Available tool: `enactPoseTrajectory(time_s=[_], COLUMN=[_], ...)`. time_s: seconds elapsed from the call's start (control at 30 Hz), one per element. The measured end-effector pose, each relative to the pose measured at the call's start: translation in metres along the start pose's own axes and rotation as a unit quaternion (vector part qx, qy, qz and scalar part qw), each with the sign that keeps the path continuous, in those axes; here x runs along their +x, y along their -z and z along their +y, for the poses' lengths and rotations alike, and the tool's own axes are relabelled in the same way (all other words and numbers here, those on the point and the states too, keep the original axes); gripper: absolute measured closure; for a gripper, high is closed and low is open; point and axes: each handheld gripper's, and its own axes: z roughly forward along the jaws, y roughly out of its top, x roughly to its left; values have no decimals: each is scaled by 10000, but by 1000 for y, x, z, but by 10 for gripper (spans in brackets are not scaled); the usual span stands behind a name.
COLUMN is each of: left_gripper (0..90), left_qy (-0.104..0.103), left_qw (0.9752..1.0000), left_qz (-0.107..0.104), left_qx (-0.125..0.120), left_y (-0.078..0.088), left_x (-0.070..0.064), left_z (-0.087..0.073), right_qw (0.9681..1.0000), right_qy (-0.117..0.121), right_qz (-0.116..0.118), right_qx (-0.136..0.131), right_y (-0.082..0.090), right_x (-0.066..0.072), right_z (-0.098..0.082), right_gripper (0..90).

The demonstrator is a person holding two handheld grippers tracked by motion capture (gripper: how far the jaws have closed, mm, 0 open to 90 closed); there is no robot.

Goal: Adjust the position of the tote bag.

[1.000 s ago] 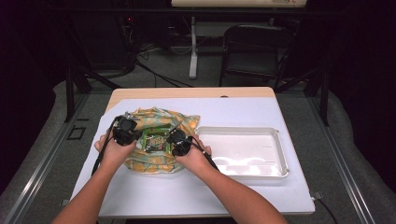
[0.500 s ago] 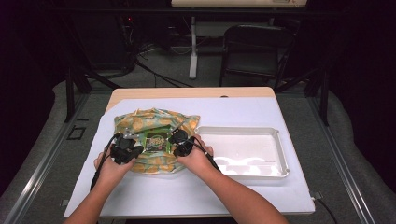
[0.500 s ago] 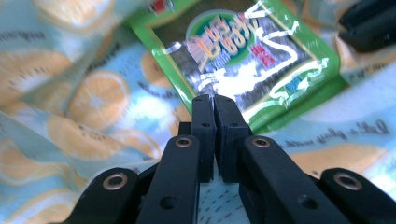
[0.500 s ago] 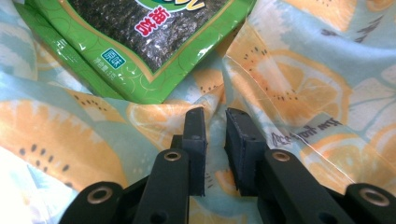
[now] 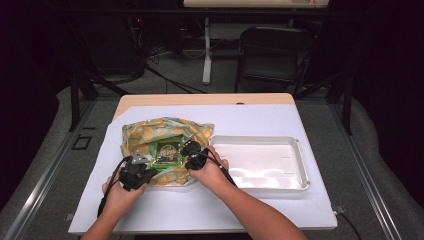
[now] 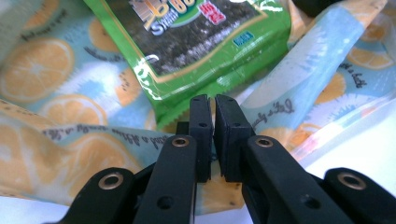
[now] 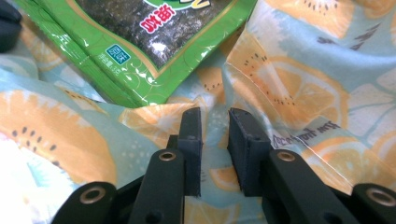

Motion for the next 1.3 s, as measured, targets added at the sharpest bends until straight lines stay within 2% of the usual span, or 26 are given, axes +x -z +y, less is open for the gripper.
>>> enactPoseTrajectory(time_s=[0.07,0.23,0.3,0.4,0.53,0.63,0.7,0.77,0.87,1.03,1.07,1.2,1.3], left_gripper=[857,853,851,848,845,841,838,836,834,831,831,826,818], left_qy=[19,-70,-99,-142,-190,-183,-163,-164,-121,-90,-116,-62,-25], left_qw=[10000,10000,9999,9999,9998,9998,9999,9999,9999,9999,9999,9999,10000], left_qz=[-29,-16,-37,-35,21,22,13,17,39,75,69,75,71], left_qx=[21,39,70,66,56,56,37,32,21,29,41,31,15], left_y=[-2,-6,-7,-9,-10,-9,-10,-9,-9,-7,-6,-6,-5], left_x=[-1,-6,-7,-9,-11,-11,-10,-9,-9,-5,-5,-4,-3], left_z=[-2,-5,-5,-5,-6,-7,-7,-7,-8,-10,-11,-12,-11], right_qw=[10000,9995,9985,9972,9973,9982,9992,9997,9999,9999,10000,9998,10000], right_qy=[-18,-38,-130,-23,199,206,214,66,58,98,68,144,54], right_qz=[27,99,188,296,367,308,253,190,144,56,47,86,83], right_qx=[-12,-282,-506,-686,-603,-468,-238,-163,-25,49,-11,82,6], right_y=[2,12,17,25,25,19,14,8,4,1,0,1,1], right_x=[0,0,3,10,19,19,15,12,8,10,10,8,9], right_z=[0,2,3,4,3,-1,-4,-7,-8,-9,-10,-10,-11], right_gripper=[741,727,723,715,716,728,737,749,762,791,794,795,790])
